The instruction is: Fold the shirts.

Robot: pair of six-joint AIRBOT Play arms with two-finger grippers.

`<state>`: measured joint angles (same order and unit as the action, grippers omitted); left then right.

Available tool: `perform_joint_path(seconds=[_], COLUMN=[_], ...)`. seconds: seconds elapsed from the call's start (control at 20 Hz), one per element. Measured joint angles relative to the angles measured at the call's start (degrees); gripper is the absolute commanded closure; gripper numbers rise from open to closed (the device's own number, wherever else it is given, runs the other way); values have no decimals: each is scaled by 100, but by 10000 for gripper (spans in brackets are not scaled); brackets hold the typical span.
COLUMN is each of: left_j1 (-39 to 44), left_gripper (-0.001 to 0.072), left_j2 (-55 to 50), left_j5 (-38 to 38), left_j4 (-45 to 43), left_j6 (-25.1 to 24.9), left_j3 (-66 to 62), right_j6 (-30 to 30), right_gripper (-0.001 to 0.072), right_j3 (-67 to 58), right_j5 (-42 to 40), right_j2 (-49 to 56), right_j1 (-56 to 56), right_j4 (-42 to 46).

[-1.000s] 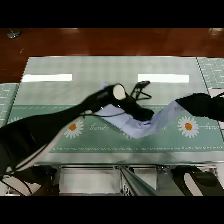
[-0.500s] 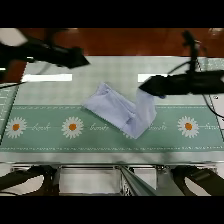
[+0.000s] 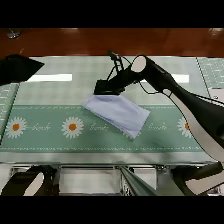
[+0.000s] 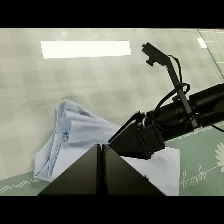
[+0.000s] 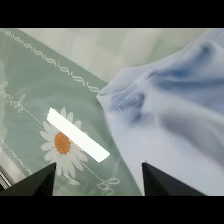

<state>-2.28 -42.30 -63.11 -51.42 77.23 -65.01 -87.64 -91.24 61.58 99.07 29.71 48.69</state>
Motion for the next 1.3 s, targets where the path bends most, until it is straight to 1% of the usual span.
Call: perform_joint_path(seconds=[0.1,0.2,0.3,0.35,0.4,0.45,0.55,0.6,0.65,0.7,0.75,0.85,0.95,1.05,1.1,1.15,1.2,1.3], left_j1=[-11,-15,-15,-15,-15,-15,17,55,103,177,260,470,686,857,909,951,975,1014], left_gripper=[676,676,676,676,676,676,676,676,676,676,676,676,676,676,676,676,676,676], left_j2=[131,175,197,205,212,219,227,227,227,227,227,227,225,225,225,225,225,225], left_j5=[144,179,157,109,37,-17,-92,-92,-87,-61,20,131,249,328,343,382,396,446], left_j4=[-24,-50,-72,-81,-79,-83,-81,-63,-13,57,138,249,306,389,402,431,435,468], left_j6=[-7,-7,-7,-7,-7,-9,-7,-9,-7,-7,-7,-7,-7,-7,-7,-9,-7,-7], left_j3=[271,450,629,719,824,955,1259,1436,1604,1788,1945,2212,2369,2450,2474,2492,2505,2520], right_j6=[81,136,164,109,-48,-365,-1329,-1755,-2072,-2173,-2081,-1493,-758,-105,170,404,656,1213], right_gripper=[91,92,93,92,93,93,93,93,94,94,94,94,112,114,236,523,688,688], right_j3=[-140,-188,125,542,1113,1860,3565,4363,5136,5751,6177,6649,6747,6647,6557,6476,6371,6035], right_j5=[525,1054,1314,1204,920,509,-492,-1012,-1534,-1958,-2249,-2516,-2544,-2435,-2356,-2251,-2142,-1794], right_j2=[31,-323,-1054,-1585,-2149,-2774,-3912,-4334,-4658,-4835,-4872,-4647,-4186,-3670,-3412,-3187,-2957,-2653], right_j1=[-273,-721,-1182,-1357,-1480,-1574,-1690,-1720,-1742,-1764,-1775,-1792,-1799,-1803,-1803,-1803,-1803,-1803], right_j4=[74,330,879,1193,1543,1947,2417,2374,2138,1755,1340,420,-450,-1226,-1591,-1834,-2024,-2396])
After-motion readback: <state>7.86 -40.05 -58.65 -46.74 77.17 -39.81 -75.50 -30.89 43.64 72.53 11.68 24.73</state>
